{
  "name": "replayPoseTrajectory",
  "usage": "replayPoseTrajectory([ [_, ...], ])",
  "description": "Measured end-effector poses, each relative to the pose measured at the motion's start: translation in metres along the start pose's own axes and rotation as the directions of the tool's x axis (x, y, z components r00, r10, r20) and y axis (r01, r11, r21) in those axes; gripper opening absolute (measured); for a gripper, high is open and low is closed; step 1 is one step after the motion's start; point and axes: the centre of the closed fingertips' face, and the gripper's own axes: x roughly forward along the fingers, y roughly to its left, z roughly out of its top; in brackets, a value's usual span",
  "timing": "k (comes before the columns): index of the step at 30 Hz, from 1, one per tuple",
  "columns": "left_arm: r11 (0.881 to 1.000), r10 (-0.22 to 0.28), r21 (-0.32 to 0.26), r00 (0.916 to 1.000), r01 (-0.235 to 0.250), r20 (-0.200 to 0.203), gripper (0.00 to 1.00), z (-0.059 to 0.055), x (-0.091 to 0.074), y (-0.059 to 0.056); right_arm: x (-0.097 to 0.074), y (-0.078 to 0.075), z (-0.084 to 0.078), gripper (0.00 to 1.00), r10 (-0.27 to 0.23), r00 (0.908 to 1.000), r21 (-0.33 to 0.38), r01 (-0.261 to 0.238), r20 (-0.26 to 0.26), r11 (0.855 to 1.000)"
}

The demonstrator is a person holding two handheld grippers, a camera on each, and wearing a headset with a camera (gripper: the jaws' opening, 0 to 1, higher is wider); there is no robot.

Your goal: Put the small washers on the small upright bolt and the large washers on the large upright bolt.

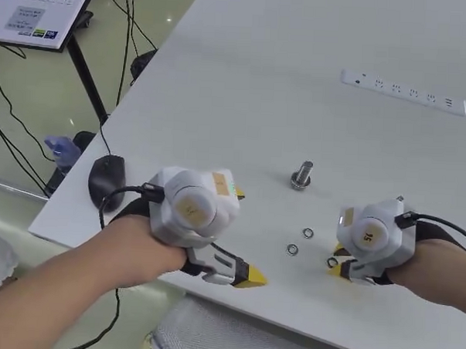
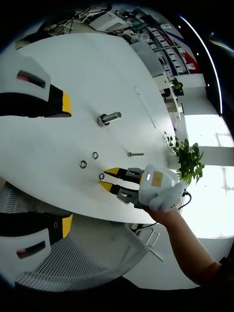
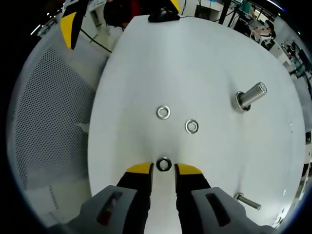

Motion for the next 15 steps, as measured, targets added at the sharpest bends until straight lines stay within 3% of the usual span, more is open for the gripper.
replayPoseTrajectory([
  [15, 1.000, 0.002, -0.012, 1.0000, -0.002, 0.002, 0.77, -0.0012, 0.0006, 0.0007, -0.0002, -0.0001, 0.0020, 0.14, -0.012, 0.9998, -0.007, 0.012, -0.017, 1.000],
])
